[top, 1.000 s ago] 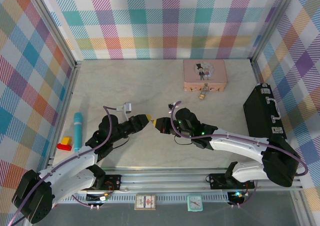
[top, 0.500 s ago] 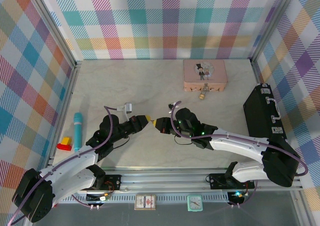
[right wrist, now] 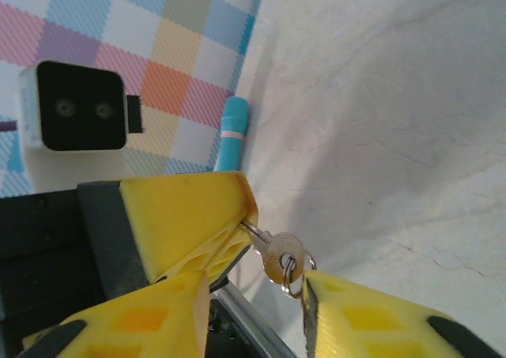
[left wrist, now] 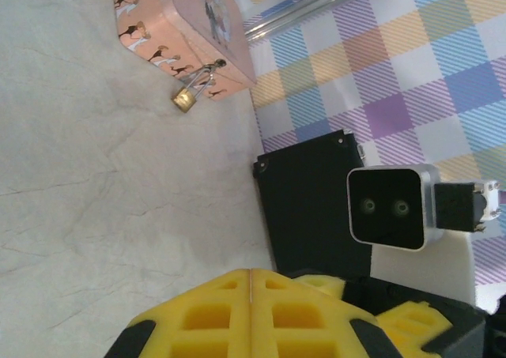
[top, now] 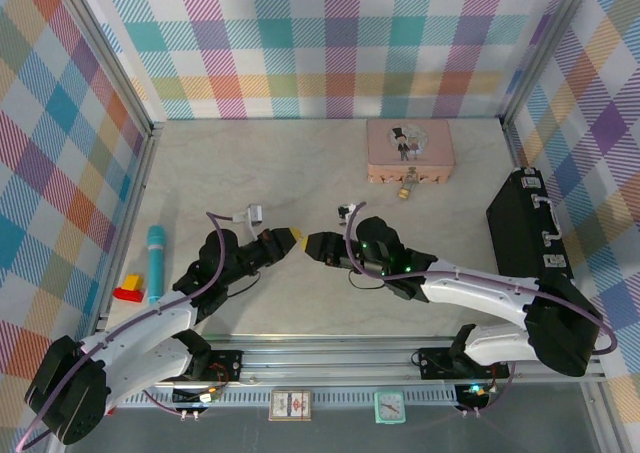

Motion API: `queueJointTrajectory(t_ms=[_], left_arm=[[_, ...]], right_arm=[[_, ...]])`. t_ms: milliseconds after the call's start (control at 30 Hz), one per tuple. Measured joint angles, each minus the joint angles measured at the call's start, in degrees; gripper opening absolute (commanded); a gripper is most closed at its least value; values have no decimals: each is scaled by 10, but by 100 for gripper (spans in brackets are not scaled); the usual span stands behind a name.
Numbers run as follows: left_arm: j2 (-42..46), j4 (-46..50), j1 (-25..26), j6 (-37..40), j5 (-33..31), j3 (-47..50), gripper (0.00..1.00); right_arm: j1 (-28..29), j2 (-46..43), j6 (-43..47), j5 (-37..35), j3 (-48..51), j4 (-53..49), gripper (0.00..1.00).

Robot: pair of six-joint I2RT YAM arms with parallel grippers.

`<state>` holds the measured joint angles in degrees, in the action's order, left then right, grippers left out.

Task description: Unlock the padlock with the key

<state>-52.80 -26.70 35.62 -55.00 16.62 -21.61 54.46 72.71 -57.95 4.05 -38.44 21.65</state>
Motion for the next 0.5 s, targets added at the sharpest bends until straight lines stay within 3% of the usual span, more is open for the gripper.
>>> queueJointTrajectory(t_ms=[200,500], left_arm=[[-14,-34,0,-38,0,0,0],[-15,-51,4,-57,3,-5,0]], right_arm=[[-27,-1,-19,25,33,64,52],[-42,-23,-17,45,45,101,55]])
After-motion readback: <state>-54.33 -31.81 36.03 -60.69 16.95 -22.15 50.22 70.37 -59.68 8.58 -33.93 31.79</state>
